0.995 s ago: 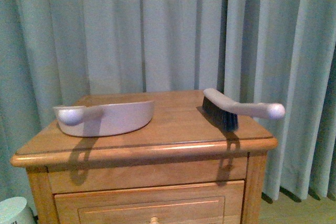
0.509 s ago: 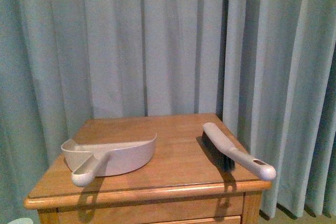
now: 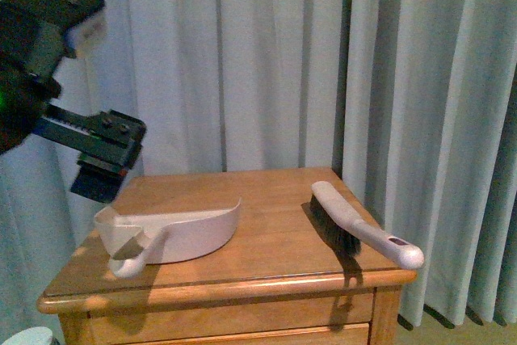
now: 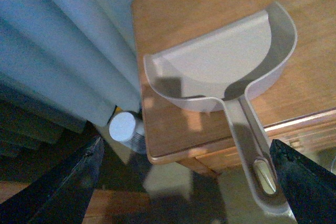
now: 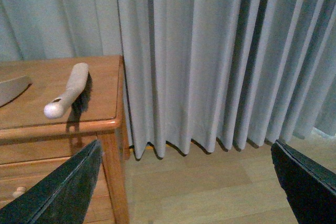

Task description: Clean up trash

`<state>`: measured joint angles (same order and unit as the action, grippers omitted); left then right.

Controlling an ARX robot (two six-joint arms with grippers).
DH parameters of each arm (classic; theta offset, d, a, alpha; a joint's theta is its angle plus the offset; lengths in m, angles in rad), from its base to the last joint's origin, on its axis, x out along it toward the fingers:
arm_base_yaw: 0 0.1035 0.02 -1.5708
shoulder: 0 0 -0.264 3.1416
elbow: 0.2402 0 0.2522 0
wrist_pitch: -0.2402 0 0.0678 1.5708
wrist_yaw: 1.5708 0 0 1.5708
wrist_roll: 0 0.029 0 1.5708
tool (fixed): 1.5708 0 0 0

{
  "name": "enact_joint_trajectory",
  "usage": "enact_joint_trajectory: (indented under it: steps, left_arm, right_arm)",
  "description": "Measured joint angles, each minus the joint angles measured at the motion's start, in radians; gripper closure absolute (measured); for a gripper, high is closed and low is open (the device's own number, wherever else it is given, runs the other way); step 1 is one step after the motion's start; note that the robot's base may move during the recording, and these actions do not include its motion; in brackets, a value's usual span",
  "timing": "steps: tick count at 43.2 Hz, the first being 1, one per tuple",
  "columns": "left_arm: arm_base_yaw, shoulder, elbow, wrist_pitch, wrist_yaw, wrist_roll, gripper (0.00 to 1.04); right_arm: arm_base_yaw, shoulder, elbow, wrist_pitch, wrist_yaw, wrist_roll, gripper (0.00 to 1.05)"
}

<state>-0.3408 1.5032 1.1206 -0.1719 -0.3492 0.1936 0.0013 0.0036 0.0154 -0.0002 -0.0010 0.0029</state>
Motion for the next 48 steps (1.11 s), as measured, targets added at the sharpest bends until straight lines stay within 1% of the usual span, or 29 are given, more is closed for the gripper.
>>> enact_joint_trajectory:
  steps: [8, 11, 16, 28, 35, 48]
  left_arm:
    - [-0.038, 0.243, 0.257, -0.19, -0.026, -0.092, 0.08]
    - [-0.045, 0.294, 0.325, -0.243, -0.024, -0.131, 0.08]
    - [-0.048, 0.346, 0.386, -0.298, -0.014, -0.193, 0.08]
    - [-0.032, 0.448, 0.442, -0.367, -0.002, -0.315, 0.08]
    - [-0.016, 0.486, 0.443, -0.366, -0.017, -0.329, 0.08]
    - [-0.013, 0.526, 0.444, -0.357, -0.016, -0.342, 0.08]
  right_arm:
    - [0.0, 0.0, 0.0, 0.0, 0.0, 0.0, 0.07]
    - [0.0, 0.0, 0.0, 0.0, 0.0, 0.0, 0.07]
    - [0.0, 0.0, 0.0, 0.0, 0.0, 0.0, 0.07]
    - [0.0, 0.0, 0.0, 0.0, 0.0, 0.0, 0.07]
    - [0.0, 0.0, 0.0, 0.0, 0.0, 0.0, 0.07]
    - [0.0, 0.0, 0.0, 0.0, 0.0, 0.0, 0.07]
